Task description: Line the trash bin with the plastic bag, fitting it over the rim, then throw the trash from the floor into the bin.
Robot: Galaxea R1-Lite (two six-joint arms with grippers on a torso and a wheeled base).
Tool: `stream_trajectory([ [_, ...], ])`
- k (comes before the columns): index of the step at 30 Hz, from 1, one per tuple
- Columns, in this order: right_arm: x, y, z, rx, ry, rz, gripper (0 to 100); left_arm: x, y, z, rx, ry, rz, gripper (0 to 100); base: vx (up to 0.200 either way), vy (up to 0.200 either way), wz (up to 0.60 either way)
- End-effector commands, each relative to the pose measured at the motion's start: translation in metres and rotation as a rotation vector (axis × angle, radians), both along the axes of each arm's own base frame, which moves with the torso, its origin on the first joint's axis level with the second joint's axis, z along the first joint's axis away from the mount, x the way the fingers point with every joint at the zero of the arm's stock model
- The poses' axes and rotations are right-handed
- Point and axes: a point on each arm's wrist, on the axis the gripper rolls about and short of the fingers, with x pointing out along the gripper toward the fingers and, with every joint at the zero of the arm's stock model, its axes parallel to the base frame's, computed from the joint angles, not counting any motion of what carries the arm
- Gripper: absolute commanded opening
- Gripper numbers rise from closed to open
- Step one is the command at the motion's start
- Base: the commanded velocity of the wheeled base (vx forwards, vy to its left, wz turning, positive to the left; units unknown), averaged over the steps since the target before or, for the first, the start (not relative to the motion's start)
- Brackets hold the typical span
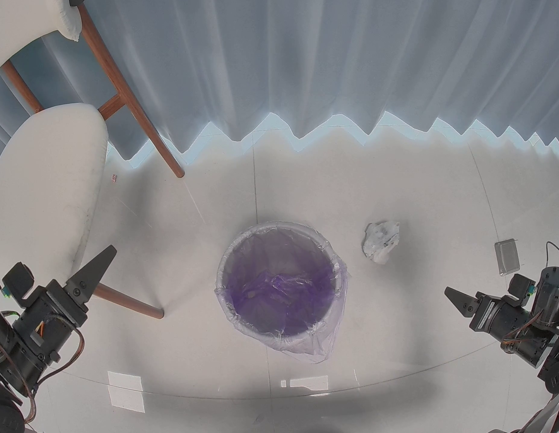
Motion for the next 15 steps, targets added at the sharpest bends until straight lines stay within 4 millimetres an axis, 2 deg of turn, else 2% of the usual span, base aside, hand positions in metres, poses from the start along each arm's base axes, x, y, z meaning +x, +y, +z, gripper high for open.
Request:
stream_trajectory([
  [1,0.002,-0.001,-0.006,-0.018,0.039,-0.022,100,-0.03,0.009,0.009,0.051,-0.096,0.003,100,0.0,0.0,0.0],
  [3,0.021,0.003,-0.004,-0.01,0.032,-0.03,100,-0.035,0.011,0.009,0.128,-0.112,0.014,100,0.0,0.0,0.0],
  [6,0.062,0.004,-0.015,-0.018,0.066,-0.069,100,-0.04,0.015,0.008,0.206,-0.131,0.043,100,0.0,0.0,0.0],
  [9,0.109,0.009,-0.033,-0.023,0.078,-0.093,100,-0.047,0.021,0.008,0.291,-0.154,0.101,100,0.0,0.0,0.0],
  [10,0.122,0.01,-0.038,-0.025,0.074,-0.099,100,-0.048,0.024,0.007,0.318,-0.149,0.13,100,0.0,0.0,0.0],
  [11,0.127,0.011,-0.04,-0.026,0.074,-0.102,100,-0.048,0.025,0.007,0.32,-0.149,0.135,100,0.0,0.0,0.0],
  [12,0.15,0.012,-0.052,-0.027,0.074,-0.114,100,-0.051,0.029,0.005,0.343,-0.136,0.177,100,0.0,0.0,0.0],
  [13,0.162,0.015,-0.059,-0.028,0.075,-0.116,100,-0.053,0.031,0.005,0.349,-0.13,0.198,100,0.0,0.0,0.0],
  [14,0.164,0.015,-0.06,-0.028,0.076,-0.116,100,-0.053,0.031,0.005,0.349,-0.13,0.199,100,0.0,0.0,0.0],
  [15,0.182,0.018,-0.074,-0.032,0.088,-0.12,100,-0.056,0.034,0.005,0.352,-0.129,0.235,100,0.0,0.0,0.0],
])
